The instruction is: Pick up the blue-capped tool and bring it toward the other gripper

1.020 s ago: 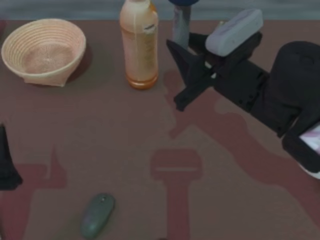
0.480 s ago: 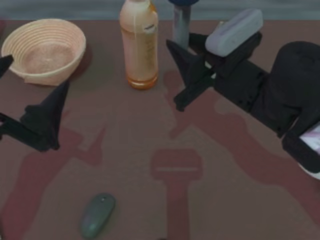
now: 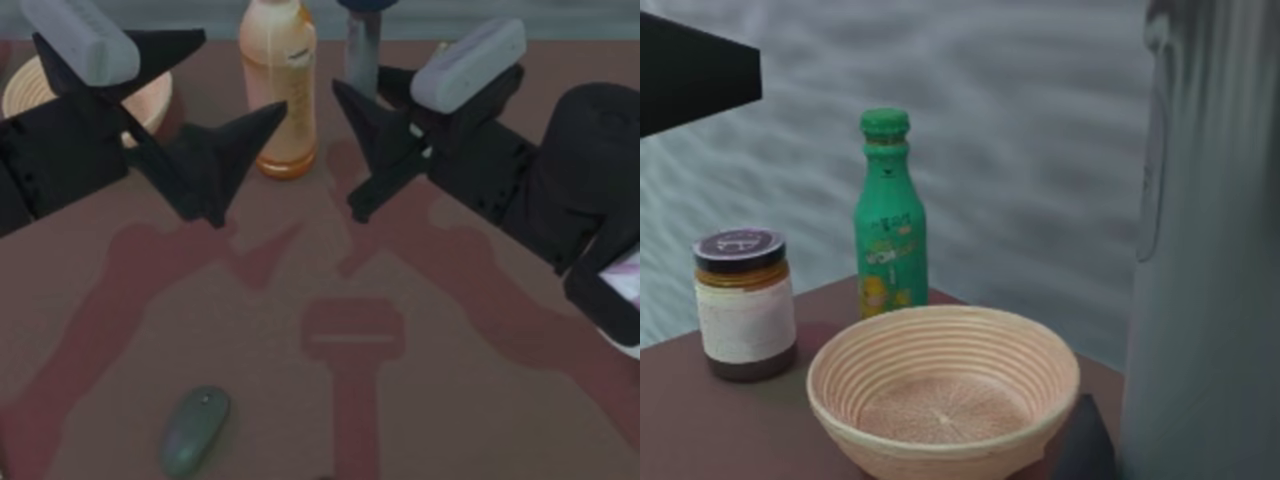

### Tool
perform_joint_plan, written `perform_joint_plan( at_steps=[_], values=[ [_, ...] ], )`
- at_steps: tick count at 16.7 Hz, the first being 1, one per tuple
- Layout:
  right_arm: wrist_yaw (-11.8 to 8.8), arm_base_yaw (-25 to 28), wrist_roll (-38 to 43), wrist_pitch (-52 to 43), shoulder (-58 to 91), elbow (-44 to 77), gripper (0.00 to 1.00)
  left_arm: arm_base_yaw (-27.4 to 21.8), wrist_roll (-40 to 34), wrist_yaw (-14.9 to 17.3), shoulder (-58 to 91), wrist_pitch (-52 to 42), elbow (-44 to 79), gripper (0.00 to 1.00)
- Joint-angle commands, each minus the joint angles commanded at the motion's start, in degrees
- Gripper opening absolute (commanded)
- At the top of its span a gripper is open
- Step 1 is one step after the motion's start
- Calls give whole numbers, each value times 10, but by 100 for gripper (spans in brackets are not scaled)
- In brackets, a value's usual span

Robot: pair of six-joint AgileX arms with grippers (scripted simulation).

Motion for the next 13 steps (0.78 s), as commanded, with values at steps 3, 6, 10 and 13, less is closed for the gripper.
perform_joint_plan(
  at_steps=[3, 6, 10, 13],
  values=[
    [0, 0, 0, 0, 0, 0, 0, -12, 2, 21, 36, 17, 25, 100],
    [0, 0, 0, 0, 0, 0, 0, -12, 2, 21, 37, 18, 26, 100],
    [0, 0, 0, 0, 0, 0, 0, -24, 1, 9, 58, 24, 44, 100],
    [0, 0, 0, 0, 0, 0, 0, -59, 0, -24, 132, 42, 99, 100]
  ],
)
